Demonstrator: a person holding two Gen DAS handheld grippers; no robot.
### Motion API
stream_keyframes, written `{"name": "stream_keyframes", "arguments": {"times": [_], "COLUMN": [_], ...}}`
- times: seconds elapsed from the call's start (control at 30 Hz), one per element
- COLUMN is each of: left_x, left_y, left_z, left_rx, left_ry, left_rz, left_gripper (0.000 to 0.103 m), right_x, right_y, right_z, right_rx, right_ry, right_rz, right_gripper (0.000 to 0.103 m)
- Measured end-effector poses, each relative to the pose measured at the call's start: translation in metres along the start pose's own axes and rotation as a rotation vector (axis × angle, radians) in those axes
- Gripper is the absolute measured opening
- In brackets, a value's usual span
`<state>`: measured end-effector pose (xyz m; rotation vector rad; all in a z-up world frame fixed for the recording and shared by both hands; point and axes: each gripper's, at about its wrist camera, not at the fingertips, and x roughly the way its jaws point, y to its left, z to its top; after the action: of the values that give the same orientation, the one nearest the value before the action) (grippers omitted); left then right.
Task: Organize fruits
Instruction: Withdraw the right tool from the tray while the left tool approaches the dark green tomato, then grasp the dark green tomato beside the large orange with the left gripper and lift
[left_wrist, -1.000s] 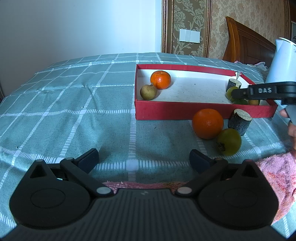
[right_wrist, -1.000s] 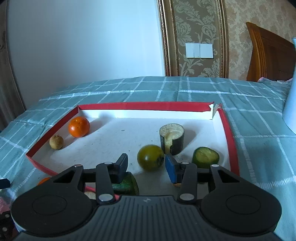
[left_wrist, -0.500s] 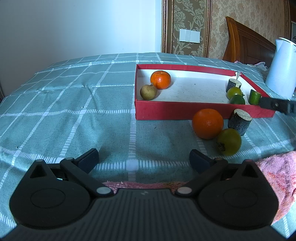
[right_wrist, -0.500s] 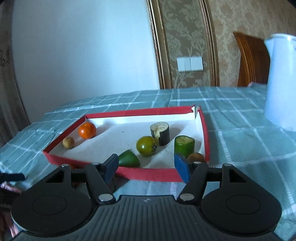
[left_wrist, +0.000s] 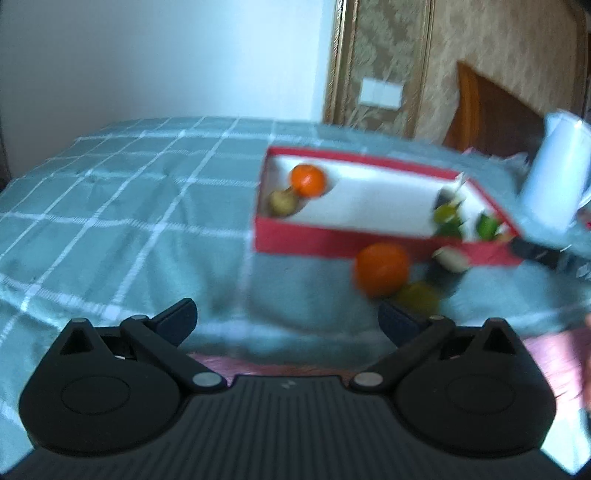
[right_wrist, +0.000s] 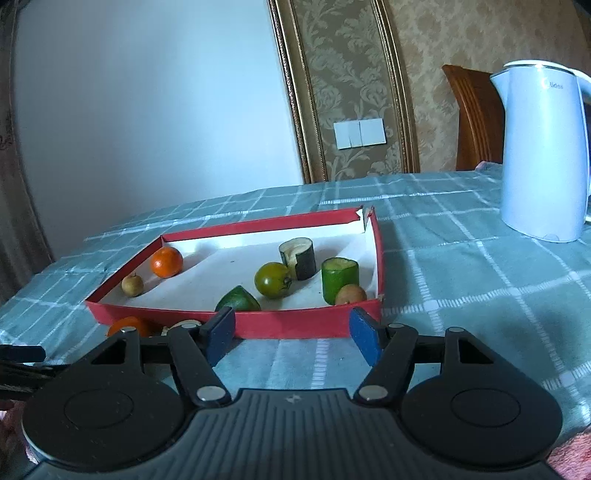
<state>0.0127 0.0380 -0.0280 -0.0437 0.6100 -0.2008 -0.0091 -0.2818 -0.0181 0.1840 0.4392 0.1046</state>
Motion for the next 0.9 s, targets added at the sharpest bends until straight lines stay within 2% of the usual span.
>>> {"name": "stream_keyframes", "arguments": {"times": [0.17, 0.33, 0.57, 0.67, 0.7, 0.87, 0.9], "left_x": [-0.004, 0.006, 0.015, 0.017, 0.018, 0.025, 0.025], "left_y": [-0.035, -0.058, -0.07, -0.073, -0.074, -0.07, -0.07], "left_z": [0.006, 0.003, 0.0, -0.003, -0.004, -0.005, -0.006], "left_rx": [0.072, 0.117, 0.123, 0.12, 0.123, 0.096, 0.097], "left_ry": [-0.009, 0.018, 0.025, 0.03, 0.034, 0.055, 0.055], "left_rz": [-0.043, -0.071, -0.051, -0.04, -0.036, -0.053, -0.055], "left_gripper": [0.103, 0.103, 0.103, 0.093, 0.086, 0.077, 0.071], "right_x": [-0.006, -0.003, -0.003, -0.002, -0.003, -0.002, -0.002], "right_y": [-0.004, -0.012, -0.011, -0.011, -0.011, -0.011, -0.011], "right_z": [0.002, 0.004, 0.003, 0.003, 0.003, 0.003, 0.002], "right_rx": [0.014, 0.055, 0.053, 0.054, 0.054, 0.054, 0.054], "right_ry": [-0.043, -0.037, -0.041, -0.034, -0.033, -0.03, -0.028], "right_rz": [-0.042, -0.046, -0.05, -0.045, -0.044, -0.042, -0.041], "right_gripper": [0.069, 0.07, 0.07, 0.07, 0.07, 0.07, 0.07]}}
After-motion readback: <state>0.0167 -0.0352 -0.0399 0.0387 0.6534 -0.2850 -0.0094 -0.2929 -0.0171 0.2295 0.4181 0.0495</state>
